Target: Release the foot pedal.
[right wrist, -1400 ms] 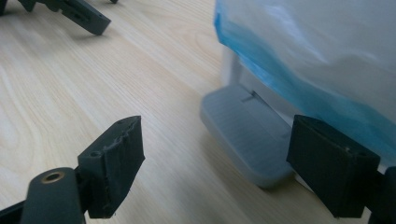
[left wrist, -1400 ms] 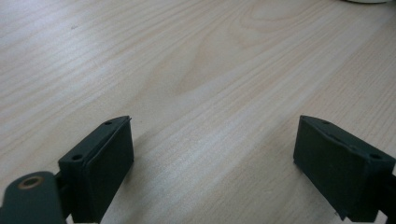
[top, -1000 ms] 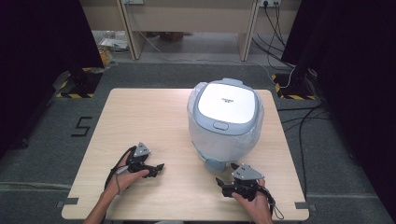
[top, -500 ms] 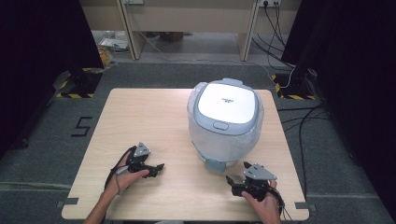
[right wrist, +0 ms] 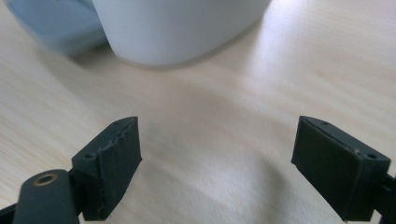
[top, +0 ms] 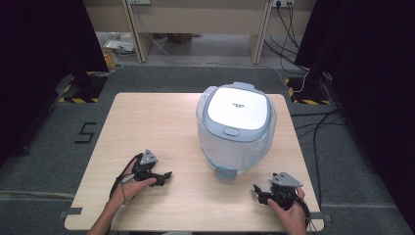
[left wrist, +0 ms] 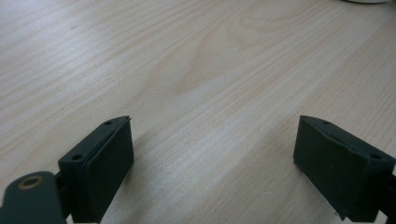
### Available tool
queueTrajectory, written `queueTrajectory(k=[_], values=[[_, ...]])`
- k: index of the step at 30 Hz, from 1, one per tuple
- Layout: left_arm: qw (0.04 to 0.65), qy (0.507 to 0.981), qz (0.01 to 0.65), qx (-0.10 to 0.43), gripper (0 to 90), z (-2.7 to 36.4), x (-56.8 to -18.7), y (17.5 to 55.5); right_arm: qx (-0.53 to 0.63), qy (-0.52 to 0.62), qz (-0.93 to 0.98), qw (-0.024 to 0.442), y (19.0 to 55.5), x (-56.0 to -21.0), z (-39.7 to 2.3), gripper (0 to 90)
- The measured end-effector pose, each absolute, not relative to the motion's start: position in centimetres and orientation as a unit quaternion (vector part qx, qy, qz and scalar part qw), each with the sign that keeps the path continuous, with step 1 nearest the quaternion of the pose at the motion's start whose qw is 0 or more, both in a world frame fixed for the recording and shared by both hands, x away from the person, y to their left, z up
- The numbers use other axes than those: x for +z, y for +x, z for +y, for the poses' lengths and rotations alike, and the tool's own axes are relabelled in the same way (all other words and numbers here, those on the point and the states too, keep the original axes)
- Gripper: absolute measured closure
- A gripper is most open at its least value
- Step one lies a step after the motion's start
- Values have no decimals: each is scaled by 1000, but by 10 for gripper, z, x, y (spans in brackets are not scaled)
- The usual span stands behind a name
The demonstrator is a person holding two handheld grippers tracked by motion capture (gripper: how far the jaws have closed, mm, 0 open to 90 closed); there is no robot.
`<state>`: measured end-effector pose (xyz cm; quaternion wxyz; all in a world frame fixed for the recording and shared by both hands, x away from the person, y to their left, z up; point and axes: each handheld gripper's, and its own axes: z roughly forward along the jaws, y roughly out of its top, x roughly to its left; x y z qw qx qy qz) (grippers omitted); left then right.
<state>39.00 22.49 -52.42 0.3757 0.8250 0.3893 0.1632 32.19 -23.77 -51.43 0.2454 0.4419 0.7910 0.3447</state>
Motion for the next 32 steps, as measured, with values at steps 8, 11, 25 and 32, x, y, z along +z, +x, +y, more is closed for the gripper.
queueTrajectory(k=[8,11,25,32], values=[[376,825,389,164,114,225,-524,390,334,452,800,210,324,-516,-241,156],[376,825,389,164,114,225,-524,390,337,458,798,199,326,-516,-242,141],[376,825,389,164,114,225,-524,390,335,457,800,198,327,-517,-242,124],[375,825,389,163,114,225,-524,390,335,457,800,197,327,-517,-242,123]])
